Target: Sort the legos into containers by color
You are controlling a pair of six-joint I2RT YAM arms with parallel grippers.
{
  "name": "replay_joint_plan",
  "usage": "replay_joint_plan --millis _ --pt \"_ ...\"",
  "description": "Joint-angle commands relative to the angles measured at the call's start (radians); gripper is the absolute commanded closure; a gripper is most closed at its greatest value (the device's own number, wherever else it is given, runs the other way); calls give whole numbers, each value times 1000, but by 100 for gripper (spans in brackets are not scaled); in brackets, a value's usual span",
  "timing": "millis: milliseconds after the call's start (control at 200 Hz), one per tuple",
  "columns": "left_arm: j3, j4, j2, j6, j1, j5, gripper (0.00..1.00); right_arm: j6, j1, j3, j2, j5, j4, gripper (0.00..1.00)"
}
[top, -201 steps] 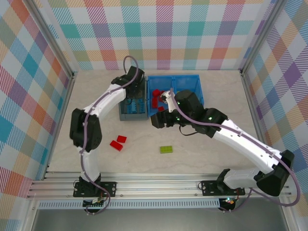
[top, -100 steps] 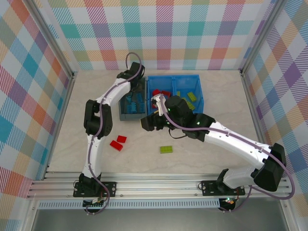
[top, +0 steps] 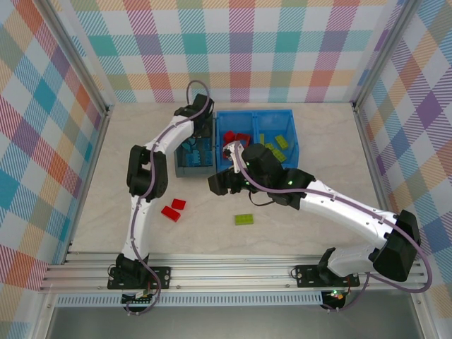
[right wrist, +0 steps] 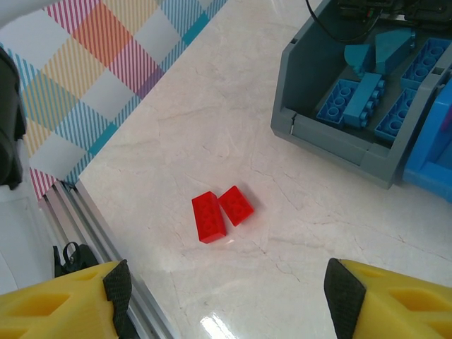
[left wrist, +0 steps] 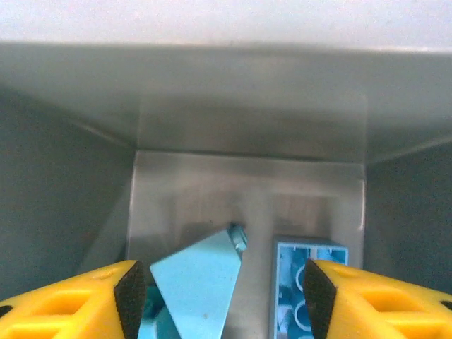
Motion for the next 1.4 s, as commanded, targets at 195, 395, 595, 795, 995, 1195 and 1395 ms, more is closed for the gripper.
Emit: replay_joint_plan --millis 195,395,595,795,995,1195,1395 --pt "-117 -23 -392 -46 -26 32 36 -3 3 -14 -7 8 -35 27" --pt "-407 -57 -798 -121 -62 40 33 -60 83 92 155 48 -134 27" --pt "-735 -169 -1241 -202 -74 165 29 -236 155 175 368 76 -190 21" --pt "-886 -297 -1580 -286 -73 224 27 -398 155 297 591 71 -258 14" --pt "-868 -372 -1694 -312 -74 213 27 -454 156 437 778 95 -306 10" --pt "-857 -382 -1729 -321 -73 202 27 -463 153 564 893 101 -317 10" --pt "-837 -395 -1734 -316 -74 193 27 -466 149 723 1011 112 -370 15"
